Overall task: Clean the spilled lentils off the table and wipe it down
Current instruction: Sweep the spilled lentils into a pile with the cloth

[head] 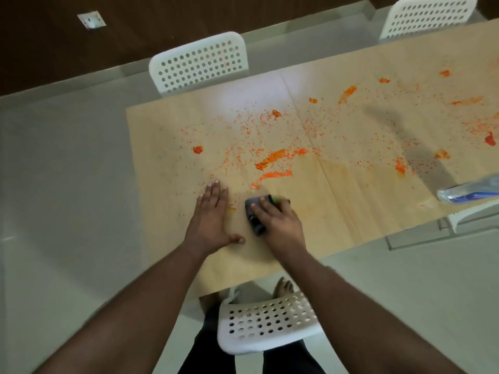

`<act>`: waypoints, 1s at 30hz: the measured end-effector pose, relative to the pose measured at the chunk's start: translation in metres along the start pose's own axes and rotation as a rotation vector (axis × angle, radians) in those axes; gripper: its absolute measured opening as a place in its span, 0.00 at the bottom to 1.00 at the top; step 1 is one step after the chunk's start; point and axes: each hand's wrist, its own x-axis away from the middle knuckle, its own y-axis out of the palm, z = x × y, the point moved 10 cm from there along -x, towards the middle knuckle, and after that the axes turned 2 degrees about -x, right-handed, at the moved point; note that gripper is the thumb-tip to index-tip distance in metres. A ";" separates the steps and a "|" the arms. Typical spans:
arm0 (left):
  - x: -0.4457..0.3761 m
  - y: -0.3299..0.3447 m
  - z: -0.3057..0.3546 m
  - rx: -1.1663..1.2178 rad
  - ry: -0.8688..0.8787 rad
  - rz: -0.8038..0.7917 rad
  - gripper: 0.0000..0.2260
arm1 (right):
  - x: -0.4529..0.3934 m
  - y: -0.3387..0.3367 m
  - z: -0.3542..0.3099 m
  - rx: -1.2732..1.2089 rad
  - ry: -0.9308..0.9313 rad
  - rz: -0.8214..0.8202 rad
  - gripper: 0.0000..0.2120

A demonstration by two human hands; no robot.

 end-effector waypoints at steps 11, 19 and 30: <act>-0.004 -0.015 -0.068 -0.042 0.087 -0.013 0.69 | -0.058 -0.027 -0.010 -0.108 0.343 0.180 0.32; -0.001 -0.018 -0.107 -0.006 0.079 -0.062 0.74 | 0.030 0.038 -0.122 0.002 0.016 0.005 0.28; 0.000 -0.011 -0.117 -0.021 0.014 -0.053 0.75 | -0.105 -0.004 -0.045 -0.036 0.355 0.093 0.26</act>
